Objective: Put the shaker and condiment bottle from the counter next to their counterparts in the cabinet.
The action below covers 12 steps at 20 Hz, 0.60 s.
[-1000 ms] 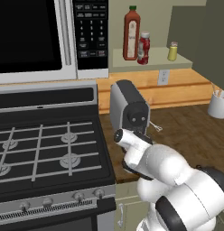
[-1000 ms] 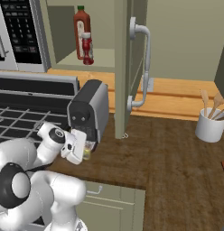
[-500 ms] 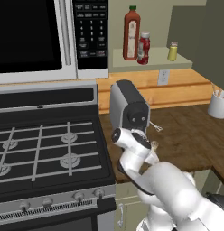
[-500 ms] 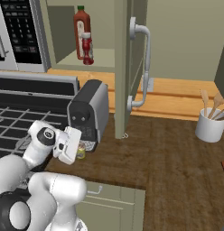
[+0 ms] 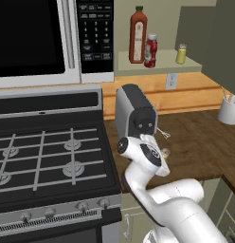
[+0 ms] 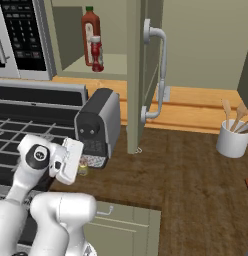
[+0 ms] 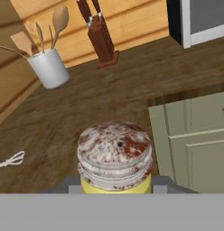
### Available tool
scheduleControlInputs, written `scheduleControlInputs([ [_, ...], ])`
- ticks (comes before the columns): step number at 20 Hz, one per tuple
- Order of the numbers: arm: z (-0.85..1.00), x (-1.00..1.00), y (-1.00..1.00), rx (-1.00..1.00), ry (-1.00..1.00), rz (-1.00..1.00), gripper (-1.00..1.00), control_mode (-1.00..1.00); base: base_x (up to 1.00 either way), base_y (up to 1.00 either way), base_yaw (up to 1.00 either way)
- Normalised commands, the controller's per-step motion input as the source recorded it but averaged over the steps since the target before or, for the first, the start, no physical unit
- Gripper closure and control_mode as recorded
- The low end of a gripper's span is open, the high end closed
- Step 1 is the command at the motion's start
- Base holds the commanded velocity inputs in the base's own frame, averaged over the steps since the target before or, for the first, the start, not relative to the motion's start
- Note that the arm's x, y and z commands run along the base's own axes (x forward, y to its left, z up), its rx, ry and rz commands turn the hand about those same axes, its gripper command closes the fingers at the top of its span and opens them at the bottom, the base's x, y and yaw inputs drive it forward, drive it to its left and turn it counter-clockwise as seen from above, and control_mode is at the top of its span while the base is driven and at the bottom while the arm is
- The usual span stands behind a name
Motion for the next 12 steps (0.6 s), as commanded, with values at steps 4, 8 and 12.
scheduleControlInputs([
  [4, 0.32, -0.28, 0.00, 0.00, -0.09, 0.00, 1.00, -1.00, 0.00, 0.00, 0.00],
  [8, 0.35, -0.15, 0.00, 0.00, -0.08, 0.00, 1.00, -1.00, 0.00, 0.00, 0.00],
  [12, 0.40, -0.12, 0.00, 0.00, -0.08, 0.00, 1.00, -1.00, 0.00, 0.00, 0.00],
])
